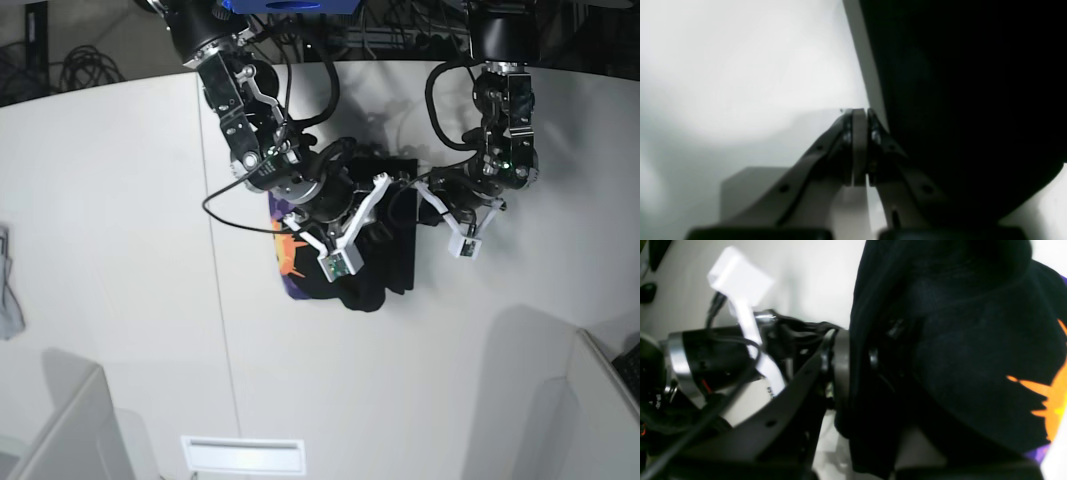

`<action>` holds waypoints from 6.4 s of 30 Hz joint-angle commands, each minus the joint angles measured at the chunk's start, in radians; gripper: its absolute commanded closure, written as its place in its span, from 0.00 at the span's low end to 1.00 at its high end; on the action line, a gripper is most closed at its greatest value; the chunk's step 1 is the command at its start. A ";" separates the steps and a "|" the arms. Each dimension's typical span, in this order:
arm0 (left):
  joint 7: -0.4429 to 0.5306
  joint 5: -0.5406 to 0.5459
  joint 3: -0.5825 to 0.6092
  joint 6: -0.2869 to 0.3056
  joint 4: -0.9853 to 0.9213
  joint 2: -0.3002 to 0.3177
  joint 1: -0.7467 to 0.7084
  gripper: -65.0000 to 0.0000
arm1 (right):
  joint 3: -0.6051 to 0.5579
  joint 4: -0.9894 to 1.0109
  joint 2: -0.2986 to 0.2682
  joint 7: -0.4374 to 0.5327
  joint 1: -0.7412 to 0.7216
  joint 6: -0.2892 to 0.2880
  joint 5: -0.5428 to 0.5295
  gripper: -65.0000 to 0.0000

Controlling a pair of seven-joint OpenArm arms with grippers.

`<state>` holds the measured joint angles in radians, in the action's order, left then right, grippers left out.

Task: Fold the T-shirt properly
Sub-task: 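Fold the strip end with the right gripper over toward the left gripper, then press the folded bundle flat with the right gripper and reposition the left gripper, then grasp the bundle edge with the left gripper and flip it over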

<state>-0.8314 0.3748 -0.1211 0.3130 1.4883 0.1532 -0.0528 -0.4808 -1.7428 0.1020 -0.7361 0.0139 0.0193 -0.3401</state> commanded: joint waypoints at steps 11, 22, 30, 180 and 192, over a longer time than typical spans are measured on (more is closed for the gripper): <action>-0.055 -0.030 0.001 -0.015 0.013 0.039 -0.032 1.00 | -0.035 0.160 0.017 0.160 -0.042 -0.002 -0.011 1.00; -0.055 -0.020 -0.117 -0.008 0.173 0.070 -0.166 1.00 | -0.063 0.251 0.031 0.166 -0.087 -0.002 -0.015 1.00; -0.055 -0.018 -0.335 0.005 0.308 0.075 -0.313 1.00 | -0.069 0.252 0.032 0.218 -0.088 0.000 -0.015 0.61; -0.131 -0.052 0.892 0.246 -0.197 0.006 0.540 1.00 | 0.704 -0.216 -0.287 0.330 0.507 0.308 -0.164 1.00; 0.004 -0.053 1.142 0.314 -0.197 0.007 0.664 1.00 | 0.721 -0.213 -0.210 0.330 0.510 0.308 -0.159 1.00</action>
<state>-0.8402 0.3172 1.0286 0.6220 1.2793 0.1642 0.5804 0.2325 -1.9419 -0.1005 -0.4301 0.5251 0.3321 -0.5053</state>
